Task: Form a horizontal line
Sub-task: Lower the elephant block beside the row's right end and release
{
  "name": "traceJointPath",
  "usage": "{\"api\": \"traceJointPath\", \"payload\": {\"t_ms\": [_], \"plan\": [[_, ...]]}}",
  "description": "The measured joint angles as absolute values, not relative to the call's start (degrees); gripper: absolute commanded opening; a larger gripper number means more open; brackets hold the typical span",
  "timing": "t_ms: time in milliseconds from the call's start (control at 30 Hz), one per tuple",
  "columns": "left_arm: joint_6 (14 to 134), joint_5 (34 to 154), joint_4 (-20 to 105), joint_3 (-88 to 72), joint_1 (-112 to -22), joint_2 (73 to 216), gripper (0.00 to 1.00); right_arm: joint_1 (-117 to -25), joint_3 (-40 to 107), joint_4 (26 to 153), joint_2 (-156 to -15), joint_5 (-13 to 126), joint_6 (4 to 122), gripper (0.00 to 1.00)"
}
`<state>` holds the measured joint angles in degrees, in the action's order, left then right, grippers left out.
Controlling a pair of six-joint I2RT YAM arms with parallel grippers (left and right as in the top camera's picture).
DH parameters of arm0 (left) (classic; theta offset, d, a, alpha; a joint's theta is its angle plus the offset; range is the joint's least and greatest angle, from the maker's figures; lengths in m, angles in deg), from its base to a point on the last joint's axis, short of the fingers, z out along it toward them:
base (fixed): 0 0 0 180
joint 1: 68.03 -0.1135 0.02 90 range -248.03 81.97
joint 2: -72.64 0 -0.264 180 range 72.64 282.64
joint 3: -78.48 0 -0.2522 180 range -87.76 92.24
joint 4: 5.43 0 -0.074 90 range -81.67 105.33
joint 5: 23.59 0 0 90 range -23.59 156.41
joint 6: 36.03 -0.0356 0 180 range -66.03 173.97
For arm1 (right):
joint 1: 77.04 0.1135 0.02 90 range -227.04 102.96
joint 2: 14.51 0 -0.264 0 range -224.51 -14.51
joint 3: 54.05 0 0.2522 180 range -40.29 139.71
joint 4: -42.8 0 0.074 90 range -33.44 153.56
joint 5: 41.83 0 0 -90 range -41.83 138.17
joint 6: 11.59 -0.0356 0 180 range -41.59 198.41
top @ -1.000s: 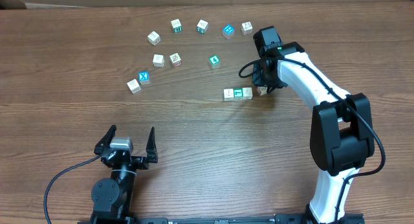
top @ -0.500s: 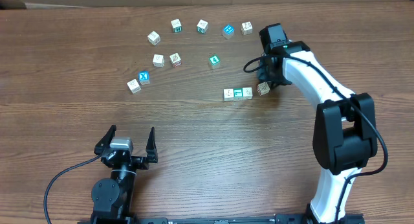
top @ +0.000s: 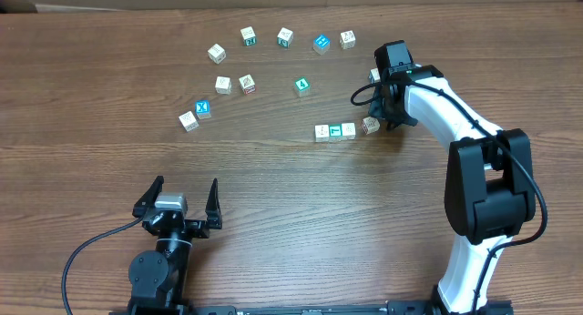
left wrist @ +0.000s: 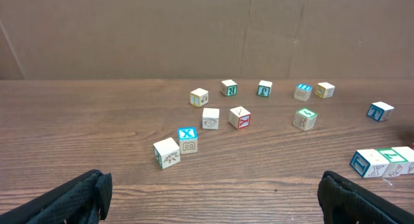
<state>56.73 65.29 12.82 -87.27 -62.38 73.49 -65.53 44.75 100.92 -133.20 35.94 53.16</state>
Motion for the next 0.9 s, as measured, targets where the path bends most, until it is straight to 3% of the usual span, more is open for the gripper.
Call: {"api": "traceJointPath", "payload": {"t_ms": [533, 900], "plan": [[56.7, 65.3, 12.8, -87.3, -62.4, 73.5, 1.00, -65.5, 44.7, 100.8, -133.2, 47.3, 53.1, 0.06], [56.7, 65.3, 12.8, -87.2, -62.4, 73.5, 1.00, -65.5, 44.7, 102.5, -133.2, 47.1, 49.0, 0.10]]}}
